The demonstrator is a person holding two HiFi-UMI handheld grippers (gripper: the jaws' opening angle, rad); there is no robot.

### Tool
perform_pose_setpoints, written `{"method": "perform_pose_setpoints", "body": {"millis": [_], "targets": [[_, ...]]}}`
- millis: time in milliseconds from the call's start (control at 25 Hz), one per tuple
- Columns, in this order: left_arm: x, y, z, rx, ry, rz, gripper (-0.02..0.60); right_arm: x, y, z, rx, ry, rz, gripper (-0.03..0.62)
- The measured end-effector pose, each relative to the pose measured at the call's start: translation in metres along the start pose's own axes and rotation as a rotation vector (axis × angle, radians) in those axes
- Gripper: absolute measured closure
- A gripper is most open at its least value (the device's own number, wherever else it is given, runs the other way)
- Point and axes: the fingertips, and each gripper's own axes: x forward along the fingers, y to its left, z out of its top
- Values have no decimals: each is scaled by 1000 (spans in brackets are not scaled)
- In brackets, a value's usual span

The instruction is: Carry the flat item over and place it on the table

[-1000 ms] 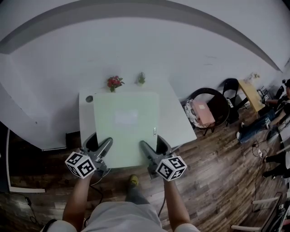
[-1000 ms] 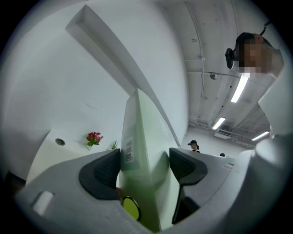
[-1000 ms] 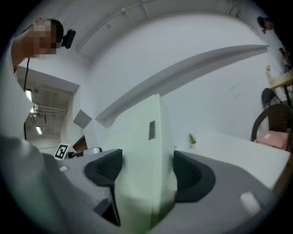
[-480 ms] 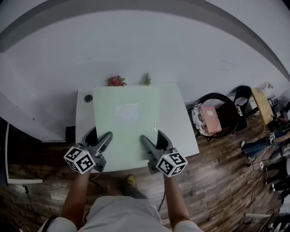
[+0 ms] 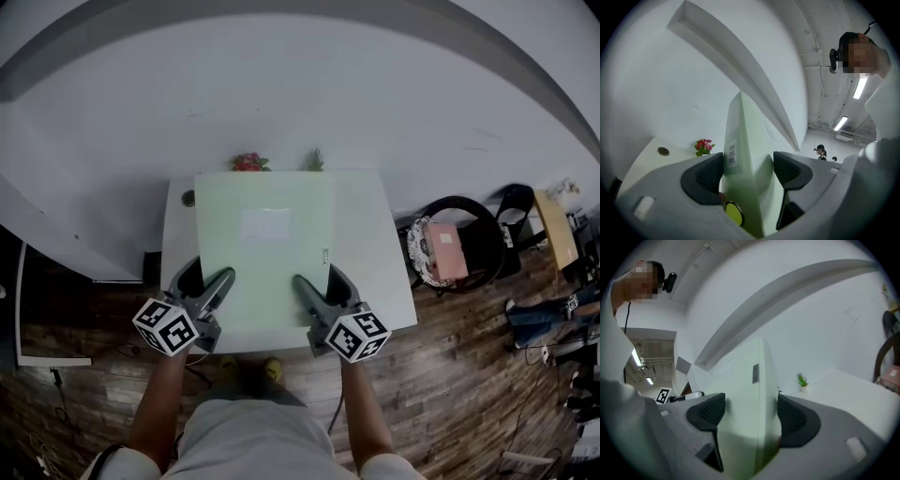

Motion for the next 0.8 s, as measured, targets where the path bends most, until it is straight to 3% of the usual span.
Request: {"method": "perform_pose_setpoints", "body": {"millis": [800], "targets": [[-4,35,-7,-42,40,-8,247,22,5,-22,26,36,-38,247]]}}
